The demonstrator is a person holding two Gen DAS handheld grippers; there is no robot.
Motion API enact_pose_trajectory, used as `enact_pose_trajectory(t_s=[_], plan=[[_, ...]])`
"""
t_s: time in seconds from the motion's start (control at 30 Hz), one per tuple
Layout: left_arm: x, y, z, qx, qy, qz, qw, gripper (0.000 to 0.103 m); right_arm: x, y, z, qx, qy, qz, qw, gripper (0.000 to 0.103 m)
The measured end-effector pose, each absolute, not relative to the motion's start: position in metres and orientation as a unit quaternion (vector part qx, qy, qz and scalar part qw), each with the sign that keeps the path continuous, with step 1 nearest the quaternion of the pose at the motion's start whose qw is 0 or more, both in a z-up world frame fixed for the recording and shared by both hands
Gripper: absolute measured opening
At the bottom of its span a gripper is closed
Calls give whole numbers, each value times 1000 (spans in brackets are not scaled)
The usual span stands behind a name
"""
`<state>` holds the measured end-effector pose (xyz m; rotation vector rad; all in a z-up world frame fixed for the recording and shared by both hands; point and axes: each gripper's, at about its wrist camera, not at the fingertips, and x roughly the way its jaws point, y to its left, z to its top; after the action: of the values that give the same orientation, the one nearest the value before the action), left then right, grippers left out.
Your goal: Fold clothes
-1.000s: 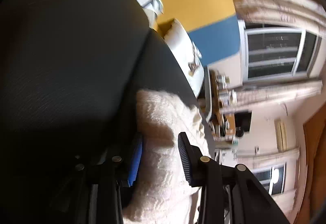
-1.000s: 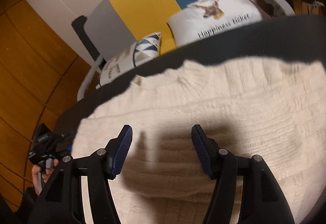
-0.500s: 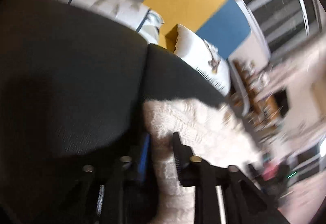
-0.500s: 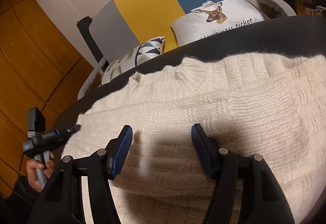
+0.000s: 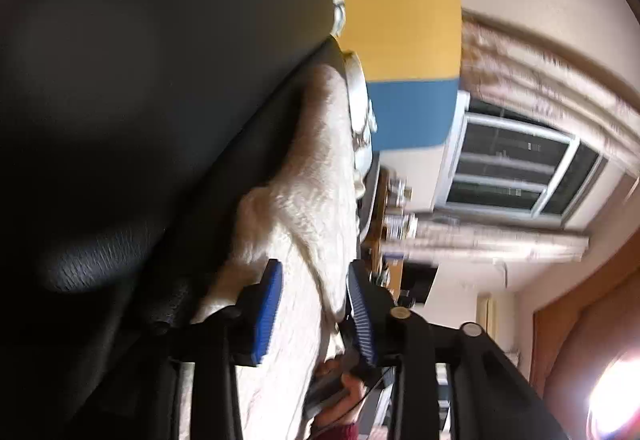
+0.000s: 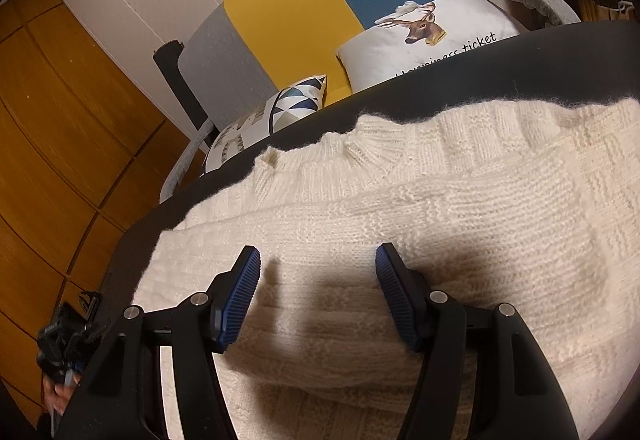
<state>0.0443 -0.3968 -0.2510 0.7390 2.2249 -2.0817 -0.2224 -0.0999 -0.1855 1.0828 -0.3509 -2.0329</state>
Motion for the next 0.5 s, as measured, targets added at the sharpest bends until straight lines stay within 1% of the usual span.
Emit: enact_pose_trajectory(t_s=[0.13,0.27,0.3,0.33,0.37,0.4,0.47,0.5], plan=[[31,-393,-249,209,721,-660,28,42,-222,-99,-185,425,-143,-801,396,63],[14,-395,-251,199,727,-654,67,43,-221,-101,-182,430,-142,-799,395,64],[12,-396,-251,196,729,-652,74,43,-221,-101,-180,433,-142,-798,396,64],[11,-396,-250,190,731,-650,82,42,-221,-101,-176,435,-146,-795,398,67],[9,-396,-249,187,727,-654,90,40,-221,-100,-172,437,-150,-792,400,70],[8,-395,-246,187,717,-665,98,24,-221,-100,-168,439,-153,-789,402,75],[11,-394,-240,185,699,-683,109,8,-221,-100,-160,441,-157,-785,405,76],[13,-393,-238,182,691,-690,116,7,-219,-100,-156,437,-151,-789,405,76]])
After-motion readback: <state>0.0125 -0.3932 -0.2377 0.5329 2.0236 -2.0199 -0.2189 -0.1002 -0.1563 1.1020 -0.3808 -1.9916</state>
